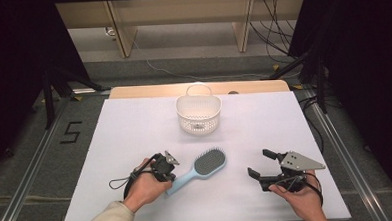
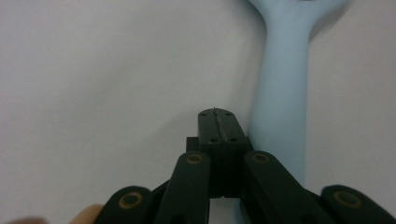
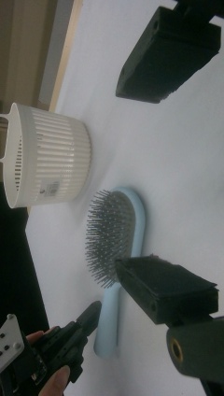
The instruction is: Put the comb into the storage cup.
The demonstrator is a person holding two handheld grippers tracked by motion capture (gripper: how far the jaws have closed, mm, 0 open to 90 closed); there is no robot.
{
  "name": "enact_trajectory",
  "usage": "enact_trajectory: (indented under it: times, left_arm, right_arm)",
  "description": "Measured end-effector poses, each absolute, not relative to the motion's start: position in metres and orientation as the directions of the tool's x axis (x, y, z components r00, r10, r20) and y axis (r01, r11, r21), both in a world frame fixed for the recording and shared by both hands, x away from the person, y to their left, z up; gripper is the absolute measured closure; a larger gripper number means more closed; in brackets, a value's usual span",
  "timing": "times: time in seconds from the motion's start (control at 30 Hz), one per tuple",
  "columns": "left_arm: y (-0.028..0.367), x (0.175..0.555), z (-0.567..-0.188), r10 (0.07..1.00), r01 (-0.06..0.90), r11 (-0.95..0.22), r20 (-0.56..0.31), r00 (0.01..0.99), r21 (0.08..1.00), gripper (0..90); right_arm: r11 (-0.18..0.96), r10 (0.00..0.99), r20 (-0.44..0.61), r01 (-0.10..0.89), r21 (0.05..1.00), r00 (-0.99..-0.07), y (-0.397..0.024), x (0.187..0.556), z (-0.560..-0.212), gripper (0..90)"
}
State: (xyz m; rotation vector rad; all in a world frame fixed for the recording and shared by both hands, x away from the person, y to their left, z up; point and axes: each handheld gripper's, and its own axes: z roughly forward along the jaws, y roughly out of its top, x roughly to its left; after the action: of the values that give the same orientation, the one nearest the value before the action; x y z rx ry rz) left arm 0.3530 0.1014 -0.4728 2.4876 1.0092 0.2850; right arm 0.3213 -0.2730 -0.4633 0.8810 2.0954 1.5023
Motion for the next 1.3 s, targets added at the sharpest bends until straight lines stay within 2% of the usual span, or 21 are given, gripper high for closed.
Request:
enact_trajectory:
  times: [0.57, 0.67, 0.77, 0.97, 1.1, 1.3]
  left_arm:
    - [0.098, 0.345, -0.472, 0.692, 0.605, -0.643, 0.017, 0.722, 0.470, 89.4]
    - [0.100, 0.347, -0.471, 0.700, 0.608, -0.628, 0.011, 0.714, 0.485, 84.2]
    - [0.104, 0.350, -0.462, 0.721, 0.607, -0.593, 0.012, 0.693, 0.529, 73.2]
    - [0.102, 0.350, -0.440, 0.751, 0.578, -0.511, 0.004, 0.660, 0.636, 44.0]
    - [0.098, 0.348, -0.438, 0.749, 0.564, -0.528, 0.036, 0.661, 0.635, 22.9]
    - [0.085, 0.349, -0.438, 0.757, 0.588, -0.525, 0.021, 0.654, 0.615, 3.7]
  right_arm:
    - [0.223, 0.698, 0.029, 0.256, 0.940, -0.716, -0.273, 0.321, -0.463, 15.7]
    - [0.224, 0.697, 0.030, 0.257, 0.940, -0.716, -0.273, 0.321, -0.463, 15.7]
    - [0.224, 0.698, 0.032, 0.260, 0.939, -0.716, -0.273, 0.321, -0.463, 15.8]
    - [0.225, 0.699, 0.031, 0.260, 0.939, -0.715, -0.273, 0.321, -0.463, 15.8]
    - [0.227, 0.699, 0.029, 0.260, 0.938, -0.714, -0.273, 0.321, -0.464, 15.8]
    - [0.226, 0.703, 0.030, 0.262, 0.938, -0.711, -0.274, 0.322, -0.464, 15.8]
